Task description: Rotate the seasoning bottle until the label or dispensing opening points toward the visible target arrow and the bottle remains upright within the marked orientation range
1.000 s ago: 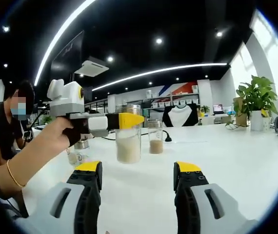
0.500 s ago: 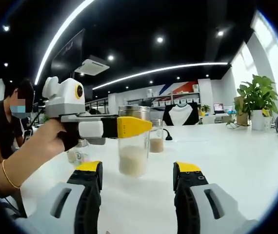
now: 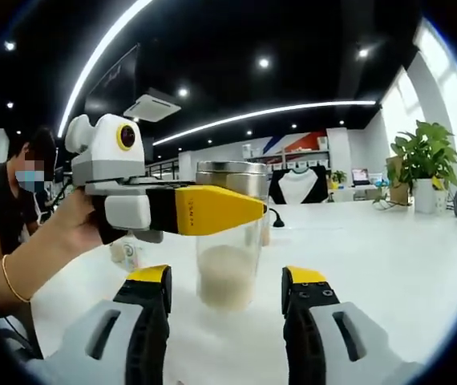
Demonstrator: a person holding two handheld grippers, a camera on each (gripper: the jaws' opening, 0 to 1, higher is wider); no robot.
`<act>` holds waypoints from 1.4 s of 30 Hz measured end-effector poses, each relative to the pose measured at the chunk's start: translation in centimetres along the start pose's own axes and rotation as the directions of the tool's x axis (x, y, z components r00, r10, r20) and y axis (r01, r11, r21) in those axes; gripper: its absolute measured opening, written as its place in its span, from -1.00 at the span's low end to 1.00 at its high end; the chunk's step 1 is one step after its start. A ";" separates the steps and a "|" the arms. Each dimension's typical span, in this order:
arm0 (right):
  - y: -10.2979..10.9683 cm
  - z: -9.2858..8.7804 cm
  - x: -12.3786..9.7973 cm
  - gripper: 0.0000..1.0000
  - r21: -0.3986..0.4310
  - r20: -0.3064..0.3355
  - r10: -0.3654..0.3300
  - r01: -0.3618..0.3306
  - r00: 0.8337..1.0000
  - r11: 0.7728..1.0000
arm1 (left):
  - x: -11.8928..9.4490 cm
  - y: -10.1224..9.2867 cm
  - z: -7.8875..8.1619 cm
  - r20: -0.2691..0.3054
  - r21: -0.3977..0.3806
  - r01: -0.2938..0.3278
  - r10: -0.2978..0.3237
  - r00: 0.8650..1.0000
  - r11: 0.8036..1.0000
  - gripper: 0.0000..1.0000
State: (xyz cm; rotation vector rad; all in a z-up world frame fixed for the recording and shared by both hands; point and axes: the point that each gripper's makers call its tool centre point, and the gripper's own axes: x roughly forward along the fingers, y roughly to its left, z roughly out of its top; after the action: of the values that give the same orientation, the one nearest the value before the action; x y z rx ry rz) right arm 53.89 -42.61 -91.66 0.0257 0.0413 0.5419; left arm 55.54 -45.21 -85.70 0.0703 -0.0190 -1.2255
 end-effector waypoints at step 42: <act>-0.3 -0.8 -0.6 -0.26 -0.070 0.008 -0.063 0.063 0.998 0.996 | 0.2 -2.8 -0.6 -0.120 -0.007 0.083 -0.084 0.989 0.996 -0.14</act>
State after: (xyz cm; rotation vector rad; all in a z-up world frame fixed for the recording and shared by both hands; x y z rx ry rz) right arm 53.48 -43.19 -92.41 -0.0429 0.0175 0.4800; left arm 53.07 -46.33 -86.44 0.1441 0.0911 -1.3031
